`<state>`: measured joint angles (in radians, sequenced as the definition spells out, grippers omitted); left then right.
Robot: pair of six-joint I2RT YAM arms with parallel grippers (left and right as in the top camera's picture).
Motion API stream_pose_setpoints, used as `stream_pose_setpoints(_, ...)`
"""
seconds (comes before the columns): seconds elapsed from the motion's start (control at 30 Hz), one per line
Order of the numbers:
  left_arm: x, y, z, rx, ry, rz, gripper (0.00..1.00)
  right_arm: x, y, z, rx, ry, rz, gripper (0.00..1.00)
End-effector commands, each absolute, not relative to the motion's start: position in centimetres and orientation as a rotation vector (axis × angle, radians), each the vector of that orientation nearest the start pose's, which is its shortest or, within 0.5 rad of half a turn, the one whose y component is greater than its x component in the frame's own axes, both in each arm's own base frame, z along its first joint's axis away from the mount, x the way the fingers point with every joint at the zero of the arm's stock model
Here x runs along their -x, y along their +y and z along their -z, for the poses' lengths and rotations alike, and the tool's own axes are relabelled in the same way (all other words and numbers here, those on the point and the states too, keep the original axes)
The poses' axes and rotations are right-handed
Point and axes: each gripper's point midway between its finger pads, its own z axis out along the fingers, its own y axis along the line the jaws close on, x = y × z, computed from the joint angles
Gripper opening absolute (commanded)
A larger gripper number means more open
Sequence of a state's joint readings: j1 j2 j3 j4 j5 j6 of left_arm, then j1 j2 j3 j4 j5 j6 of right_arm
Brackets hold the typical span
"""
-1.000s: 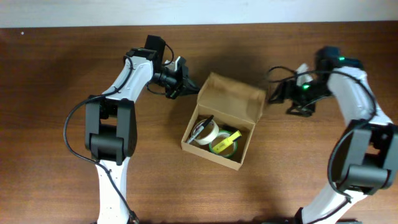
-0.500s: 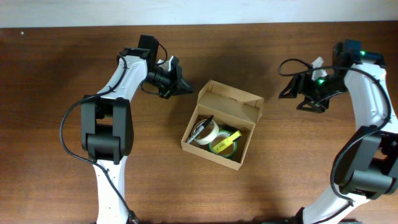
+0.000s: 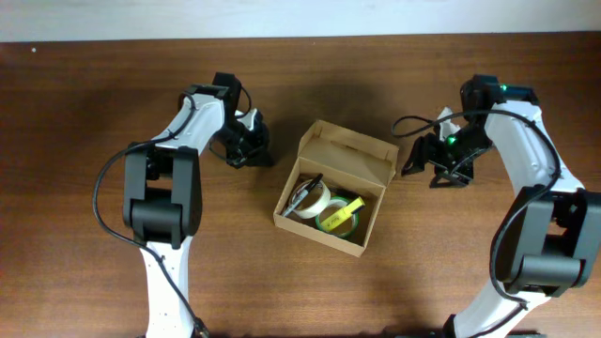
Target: Pack container
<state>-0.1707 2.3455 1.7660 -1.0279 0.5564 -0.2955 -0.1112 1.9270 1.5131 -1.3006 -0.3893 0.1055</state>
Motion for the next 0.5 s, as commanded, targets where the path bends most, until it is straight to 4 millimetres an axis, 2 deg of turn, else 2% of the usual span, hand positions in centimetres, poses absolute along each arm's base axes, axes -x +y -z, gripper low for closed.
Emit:
stream_pose_setpoints(0.0,-39.7,-14.8,2.5,0.076,3.249,0.680,0.02,-32.3,2.4,-8.5,-0.408,3.217,-0.579,0.68)
stream_pose_setpoints(0.17,-39.2,-15.2,2.6,-0.023,3.253,0.678,0.02,-31.1,2.6,-7.8,-0.423,3.260,-0.587,0.68)
stream_pose_setpoints(0.37,-38.7,-16.7,2.6,-0.115,3.251,0.677,0.02,-30.1,4.0,-7.0,-0.387,3.302,-0.591,0.68)
stream_pose_setpoints(0.47,-38.6,-17.8,2.6,-0.168,3.237,0.684,0.02,-30.4,5.6,-6.8,-0.339,3.296,-0.584,0.59)
